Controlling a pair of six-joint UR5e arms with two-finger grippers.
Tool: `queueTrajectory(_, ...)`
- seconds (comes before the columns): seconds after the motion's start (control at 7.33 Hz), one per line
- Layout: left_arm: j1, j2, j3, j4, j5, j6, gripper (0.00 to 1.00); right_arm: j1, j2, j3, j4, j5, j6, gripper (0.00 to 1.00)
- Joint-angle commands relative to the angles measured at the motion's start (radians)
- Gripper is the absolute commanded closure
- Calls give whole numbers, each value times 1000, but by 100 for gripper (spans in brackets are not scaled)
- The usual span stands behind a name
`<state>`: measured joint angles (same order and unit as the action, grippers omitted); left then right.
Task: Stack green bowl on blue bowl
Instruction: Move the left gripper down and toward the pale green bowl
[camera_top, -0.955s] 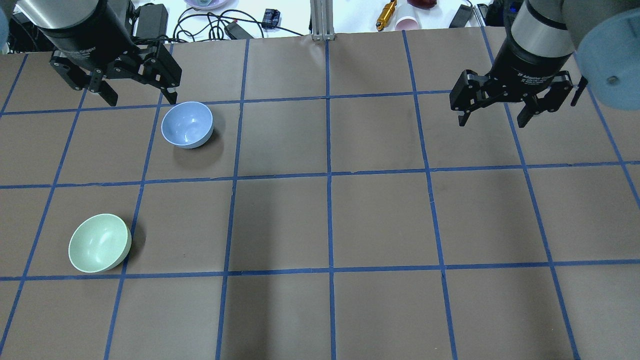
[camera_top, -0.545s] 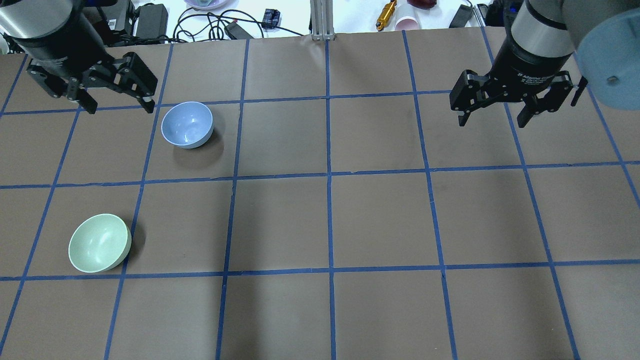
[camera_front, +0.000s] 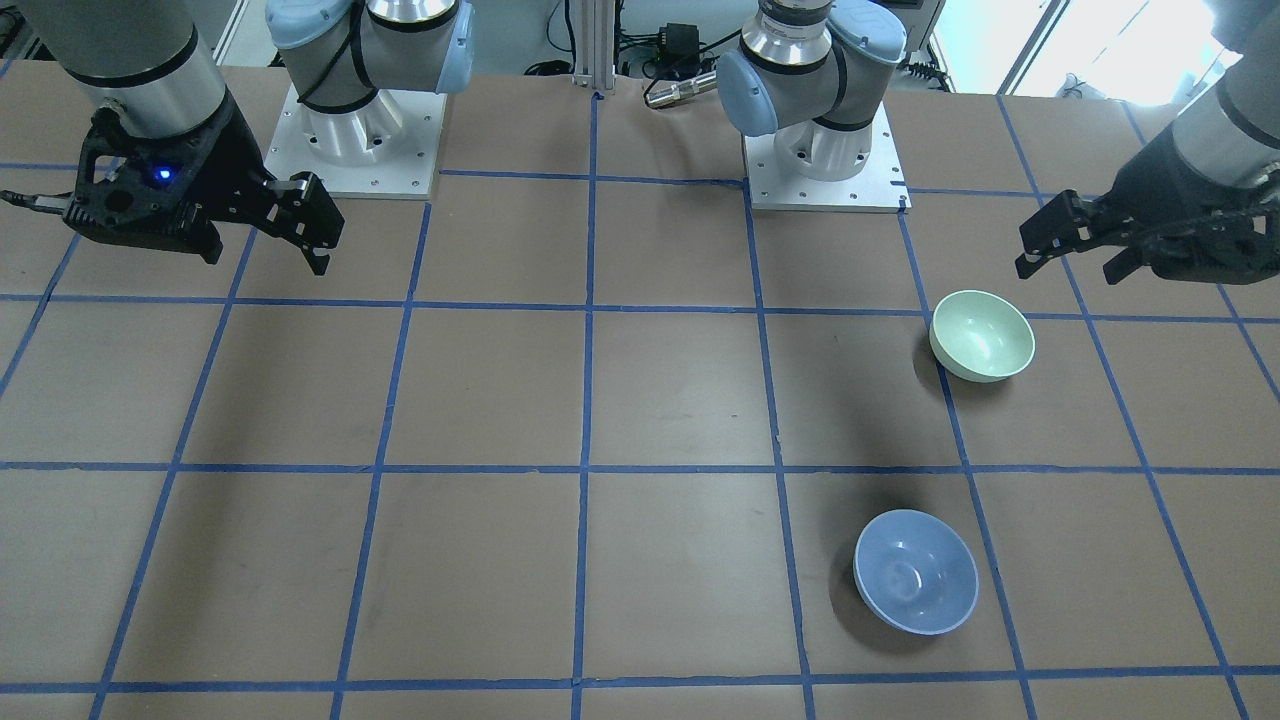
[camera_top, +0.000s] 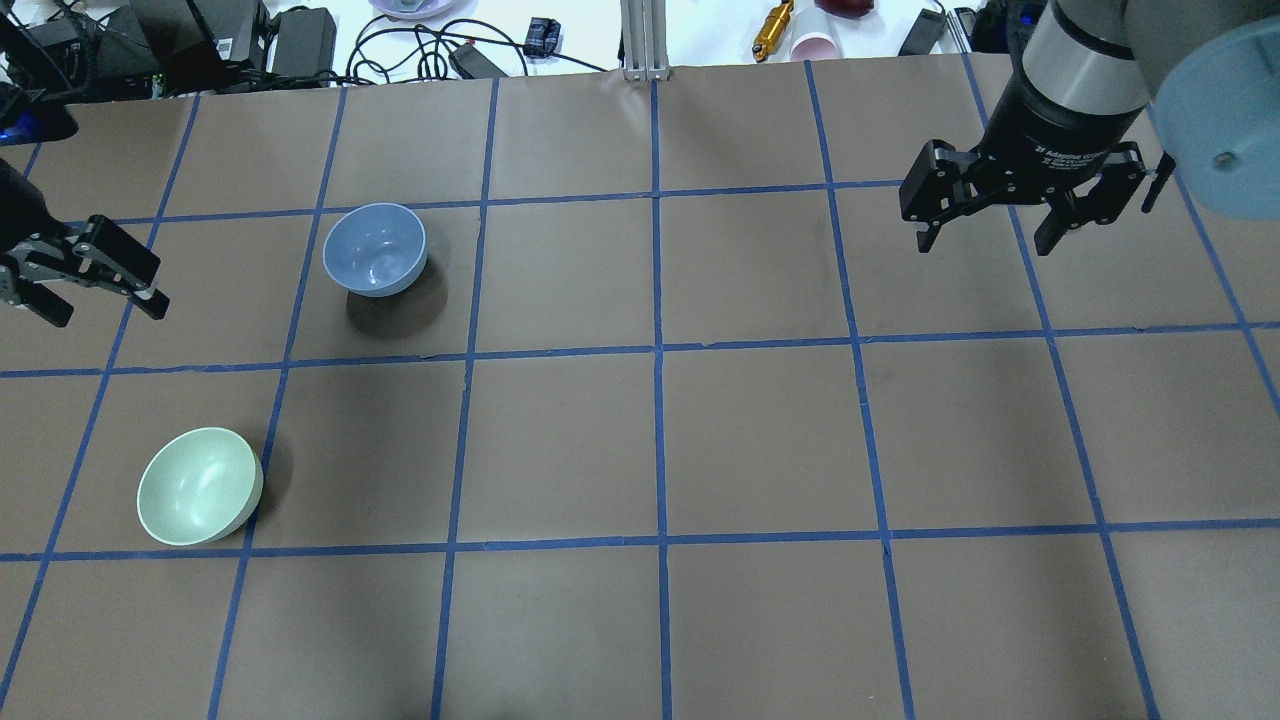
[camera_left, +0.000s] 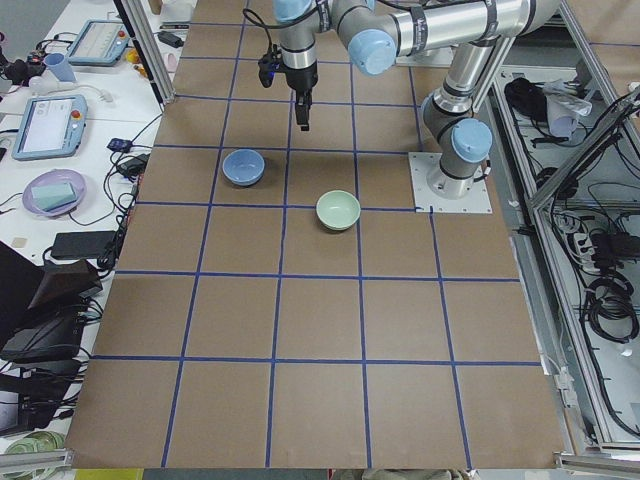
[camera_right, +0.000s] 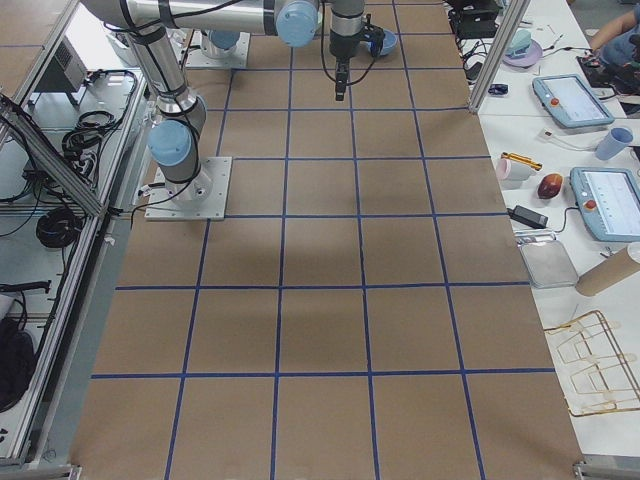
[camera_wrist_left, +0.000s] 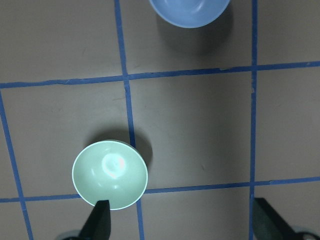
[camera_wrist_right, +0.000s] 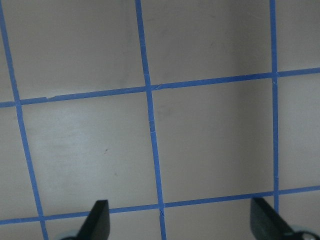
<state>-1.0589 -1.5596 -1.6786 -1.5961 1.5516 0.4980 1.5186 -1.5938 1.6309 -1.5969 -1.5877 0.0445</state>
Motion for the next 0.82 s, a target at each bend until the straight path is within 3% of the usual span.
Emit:
queueTrajectory(0.0,143,-11,-114,113,-56,158,0,0,0,0,0,0,0,0)
queueTrajectory(0.27,251,-16,-299,354,-61,296,2,0,0,0,0,0,0,0)
queueTrajectory(0.68,335,-51,-435,471,-125,326,2,0,0,1,0,0,0,0)
